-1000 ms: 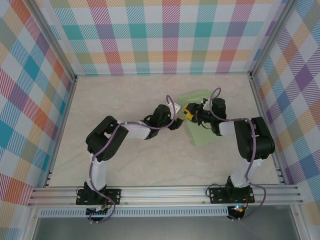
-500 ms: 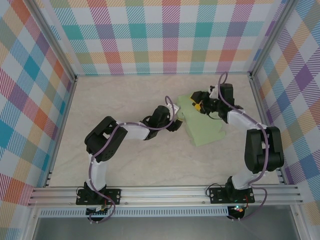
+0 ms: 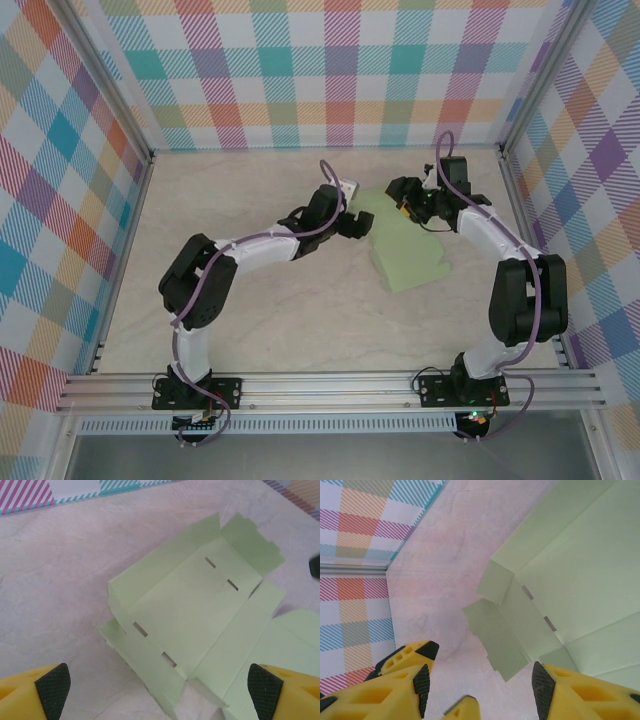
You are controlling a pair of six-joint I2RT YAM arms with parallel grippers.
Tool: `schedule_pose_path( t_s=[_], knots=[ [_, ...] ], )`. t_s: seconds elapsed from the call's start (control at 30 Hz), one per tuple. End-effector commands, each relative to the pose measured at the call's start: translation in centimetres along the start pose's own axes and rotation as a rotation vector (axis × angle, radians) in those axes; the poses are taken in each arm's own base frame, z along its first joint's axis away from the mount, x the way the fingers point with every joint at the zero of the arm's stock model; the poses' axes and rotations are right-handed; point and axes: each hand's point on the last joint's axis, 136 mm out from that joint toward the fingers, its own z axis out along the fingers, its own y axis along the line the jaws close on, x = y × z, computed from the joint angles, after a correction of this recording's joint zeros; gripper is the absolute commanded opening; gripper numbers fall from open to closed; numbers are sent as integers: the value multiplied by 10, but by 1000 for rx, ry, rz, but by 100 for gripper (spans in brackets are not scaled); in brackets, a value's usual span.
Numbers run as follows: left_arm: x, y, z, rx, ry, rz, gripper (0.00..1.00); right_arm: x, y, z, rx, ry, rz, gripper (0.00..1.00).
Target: Fold the paper box
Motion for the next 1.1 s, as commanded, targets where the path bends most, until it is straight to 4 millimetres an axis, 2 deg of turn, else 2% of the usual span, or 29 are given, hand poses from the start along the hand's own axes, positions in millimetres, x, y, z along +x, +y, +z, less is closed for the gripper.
schedule_pose_path(
  t_s=[0.0,0.23,0.33,0.57,0.67,0.73,0.87,0.97,1.07],
  knots=[
    [23,26,10,-102,119,-125,93,-3,-7,-1,22,-5,-2,59],
    [38,33,18,-166,211,-236,88,-3,-10,-1,16,4,14,59],
    [42,34,20,-174,229,-263,80,-5,-9,-2,11,4,16,59],
    [42,33,35,-166,240,-228,38,-6,-9,2,12,21,62,59],
    [41,38,39,-185,237,-200,20,-4,-19,2,62,26,169,60],
    [40,41,42,-194,228,-191,1,2,-27,3,96,39,297,64],
    [32,40,42,-178,179,-167,0,8,-34,10,106,56,518,68],
    [23,42,34,-174,103,-162,0,1,-26,14,83,50,610,75],
    [16,41,24,-152,18,-148,0,-9,-16,16,79,44,667,76]
  ],
)
